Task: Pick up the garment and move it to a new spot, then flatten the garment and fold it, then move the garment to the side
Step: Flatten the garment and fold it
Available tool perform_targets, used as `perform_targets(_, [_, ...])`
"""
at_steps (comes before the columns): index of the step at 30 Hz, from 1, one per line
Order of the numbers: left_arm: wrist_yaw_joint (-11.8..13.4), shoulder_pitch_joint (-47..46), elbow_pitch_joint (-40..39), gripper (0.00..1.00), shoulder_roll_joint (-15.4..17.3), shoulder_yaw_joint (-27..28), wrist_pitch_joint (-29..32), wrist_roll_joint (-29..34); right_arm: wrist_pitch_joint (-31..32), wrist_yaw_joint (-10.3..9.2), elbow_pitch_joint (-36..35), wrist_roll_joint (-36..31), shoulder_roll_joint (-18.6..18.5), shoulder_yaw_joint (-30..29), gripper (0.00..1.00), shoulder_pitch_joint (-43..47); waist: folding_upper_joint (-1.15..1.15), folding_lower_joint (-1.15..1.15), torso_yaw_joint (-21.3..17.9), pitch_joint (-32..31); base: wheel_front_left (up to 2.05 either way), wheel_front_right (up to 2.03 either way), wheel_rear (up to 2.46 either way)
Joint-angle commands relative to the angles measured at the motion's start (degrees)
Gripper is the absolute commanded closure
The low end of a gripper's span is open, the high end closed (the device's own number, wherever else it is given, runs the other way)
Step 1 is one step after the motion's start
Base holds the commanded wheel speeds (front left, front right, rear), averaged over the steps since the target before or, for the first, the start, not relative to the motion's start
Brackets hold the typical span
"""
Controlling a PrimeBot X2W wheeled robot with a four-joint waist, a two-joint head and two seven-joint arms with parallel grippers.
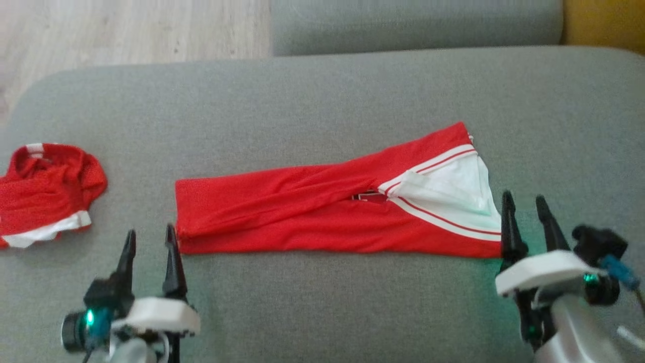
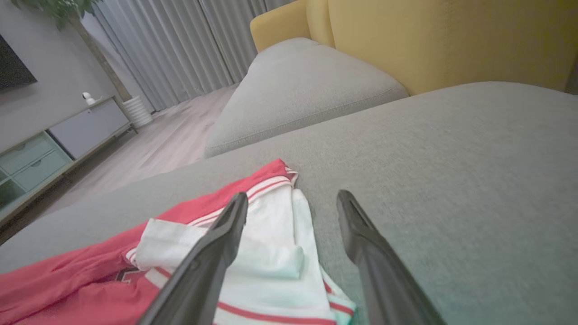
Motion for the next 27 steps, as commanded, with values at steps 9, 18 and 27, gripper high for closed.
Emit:
perform_targets(9, [0.5,8.8,-7.9,0.00,-1.0,1.7,-0.5,-0.2,-0.6,0.22,0.1,-4.4,2.3,-0.8,0.00,3.7,0.00,0.01,1.0,-4.6,0.00,0.00,0.00])
perform_targets(18, [0.7,9.1,-8.7,0.00,-1.0,-2.0,-0.5,-1.8,-0.6,0.22,4.9,-5.7,2.5,-1.8,0.00,-0.6,0.00,0.01,3.4,-2.5,0.00,0.00,0.00])
perform_targets(27, [0.1,6.2,-8.3,0.00,-1.1,-4.9,-0.5,-2.9,-0.5,0.22,16.0,-9.5,0.2,-5.4,0.00,-11.4,0.00,0.01,6.7,2.4,0.00,0.00,0.00])
